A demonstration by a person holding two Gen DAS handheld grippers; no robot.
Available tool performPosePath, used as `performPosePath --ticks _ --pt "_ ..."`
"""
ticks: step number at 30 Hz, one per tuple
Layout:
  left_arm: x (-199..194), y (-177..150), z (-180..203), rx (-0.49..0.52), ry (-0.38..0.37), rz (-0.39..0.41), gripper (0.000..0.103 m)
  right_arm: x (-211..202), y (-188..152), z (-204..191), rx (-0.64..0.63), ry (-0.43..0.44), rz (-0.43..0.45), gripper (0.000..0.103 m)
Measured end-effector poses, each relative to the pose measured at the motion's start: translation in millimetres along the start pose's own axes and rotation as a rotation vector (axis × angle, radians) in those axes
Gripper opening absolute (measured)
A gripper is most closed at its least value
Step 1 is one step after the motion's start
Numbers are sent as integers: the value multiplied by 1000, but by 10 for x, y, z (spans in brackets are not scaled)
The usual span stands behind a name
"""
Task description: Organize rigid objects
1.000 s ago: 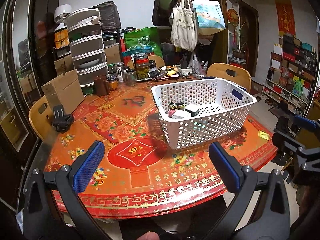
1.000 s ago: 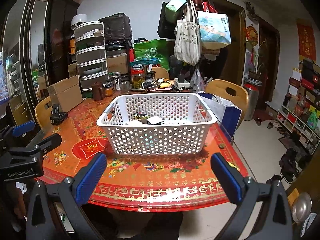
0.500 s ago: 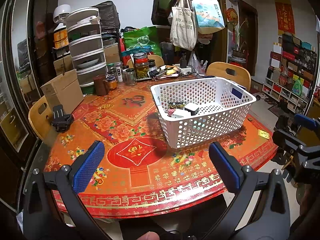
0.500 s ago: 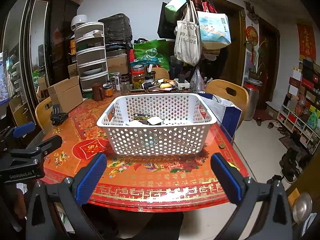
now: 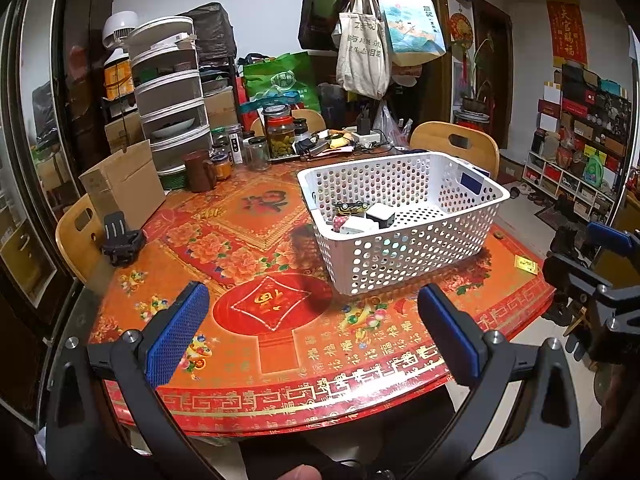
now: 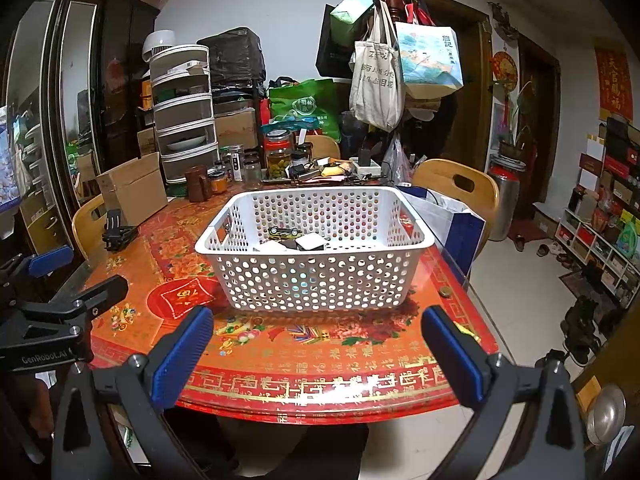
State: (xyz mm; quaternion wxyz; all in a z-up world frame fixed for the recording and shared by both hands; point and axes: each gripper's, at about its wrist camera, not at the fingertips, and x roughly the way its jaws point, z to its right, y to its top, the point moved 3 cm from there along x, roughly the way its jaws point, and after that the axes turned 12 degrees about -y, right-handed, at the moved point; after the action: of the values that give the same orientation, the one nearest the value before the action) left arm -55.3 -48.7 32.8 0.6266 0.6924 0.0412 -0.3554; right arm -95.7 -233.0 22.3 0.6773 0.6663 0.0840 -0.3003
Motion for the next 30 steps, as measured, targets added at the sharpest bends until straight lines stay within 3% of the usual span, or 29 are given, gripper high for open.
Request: performPosePath --ticks 30 --pt "16 -40 81 0 -10 -11 103 -6 -6 -61 -4 11 -3 103"
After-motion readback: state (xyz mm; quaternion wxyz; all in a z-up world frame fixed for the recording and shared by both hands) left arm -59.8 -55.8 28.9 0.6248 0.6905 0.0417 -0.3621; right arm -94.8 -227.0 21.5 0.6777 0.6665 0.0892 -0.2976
